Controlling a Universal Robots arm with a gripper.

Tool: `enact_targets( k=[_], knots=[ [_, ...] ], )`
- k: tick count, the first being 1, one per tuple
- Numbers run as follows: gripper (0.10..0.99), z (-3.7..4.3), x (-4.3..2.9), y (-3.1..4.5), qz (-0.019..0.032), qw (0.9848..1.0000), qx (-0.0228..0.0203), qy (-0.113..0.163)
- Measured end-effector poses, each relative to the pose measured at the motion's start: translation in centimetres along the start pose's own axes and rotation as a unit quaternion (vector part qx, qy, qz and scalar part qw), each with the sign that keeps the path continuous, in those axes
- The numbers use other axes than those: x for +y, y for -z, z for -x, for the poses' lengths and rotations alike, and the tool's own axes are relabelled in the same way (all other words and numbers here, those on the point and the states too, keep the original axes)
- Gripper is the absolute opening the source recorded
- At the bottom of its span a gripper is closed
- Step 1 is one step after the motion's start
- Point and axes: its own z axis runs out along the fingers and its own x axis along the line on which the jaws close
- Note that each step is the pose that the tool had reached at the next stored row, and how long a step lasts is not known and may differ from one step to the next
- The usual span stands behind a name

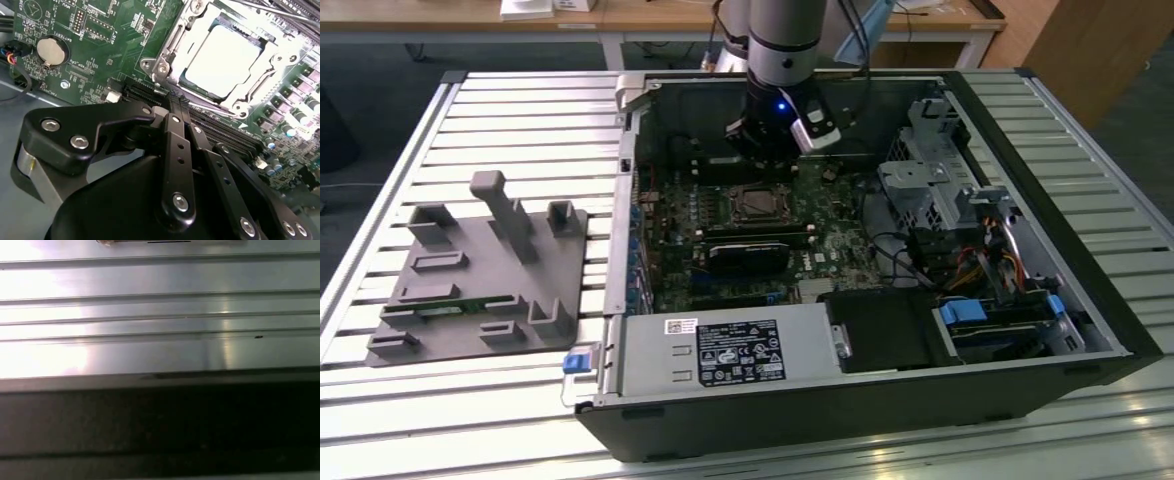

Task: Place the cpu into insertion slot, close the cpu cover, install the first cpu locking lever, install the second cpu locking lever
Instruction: 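Install the first cpu locking lever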

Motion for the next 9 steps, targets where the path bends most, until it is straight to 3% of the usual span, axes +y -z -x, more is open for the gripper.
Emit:
enact_targets(
  k=[9],
  knots=[
    [0.106, 0.07, -0.01, -0.59, -0.0137, 0.9999, -0.0006, 0.000]
  ],
)
